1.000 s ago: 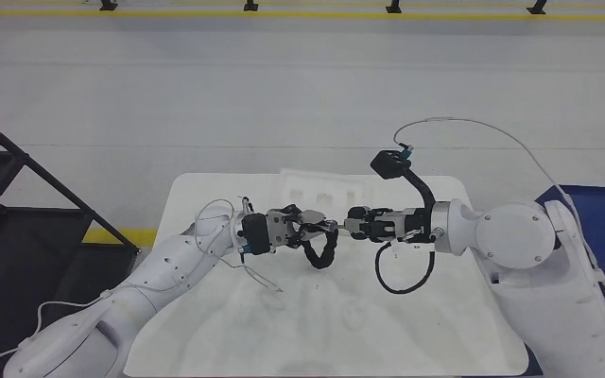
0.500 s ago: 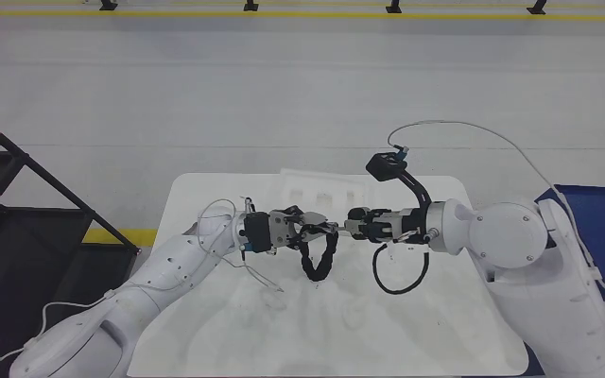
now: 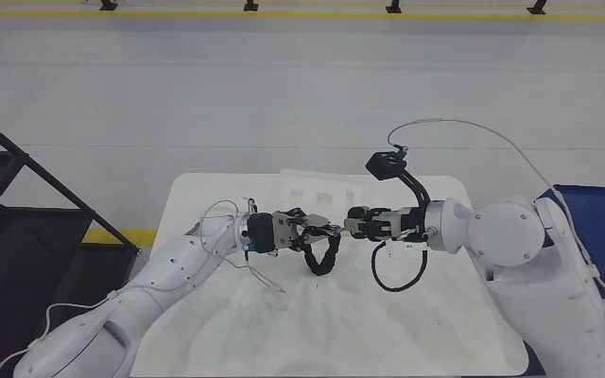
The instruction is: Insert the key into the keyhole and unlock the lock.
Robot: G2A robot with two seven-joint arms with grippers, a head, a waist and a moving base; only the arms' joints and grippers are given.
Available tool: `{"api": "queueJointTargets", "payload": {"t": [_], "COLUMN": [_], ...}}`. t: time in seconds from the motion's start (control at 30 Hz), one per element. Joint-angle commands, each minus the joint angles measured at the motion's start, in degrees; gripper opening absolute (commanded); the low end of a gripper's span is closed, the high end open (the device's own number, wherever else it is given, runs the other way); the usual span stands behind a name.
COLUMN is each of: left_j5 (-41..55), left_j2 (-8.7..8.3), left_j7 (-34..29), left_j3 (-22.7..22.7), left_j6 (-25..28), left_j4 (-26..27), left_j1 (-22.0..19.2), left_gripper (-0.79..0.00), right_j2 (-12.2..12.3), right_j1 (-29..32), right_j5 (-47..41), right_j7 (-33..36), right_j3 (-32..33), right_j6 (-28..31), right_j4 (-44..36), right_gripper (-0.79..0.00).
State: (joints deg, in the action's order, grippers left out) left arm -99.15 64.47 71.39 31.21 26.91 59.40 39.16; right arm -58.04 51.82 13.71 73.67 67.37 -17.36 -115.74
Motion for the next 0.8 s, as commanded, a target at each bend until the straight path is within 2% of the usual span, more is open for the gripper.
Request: {"api": "queueJointTargets", "payload": {"t": [0.0,0.77], "left_j5": [0.0,0.9], "left_j2": [0.11,1.23], "left_j7": [0.2,0.7], "left_j3": [0.1,1.8], "left_j6": [0.5,5.3], "left_j4": [-0.1,-1.0], "left_j1": [0.1,0.8], "left_gripper": [-0.785,-0.785], "right_j2": [0.0,0.2], "right_j1": [-0.1,-1.5], "right_j5": [0.0,0.1], "right_j7": [-0.1,-2.4], "right_j3": [-0.1,-3.0], "right_j6": [0.0,-2.0], "right_j4": [0.1,0.9], "right_gripper": [-0.785,-0.785]}}
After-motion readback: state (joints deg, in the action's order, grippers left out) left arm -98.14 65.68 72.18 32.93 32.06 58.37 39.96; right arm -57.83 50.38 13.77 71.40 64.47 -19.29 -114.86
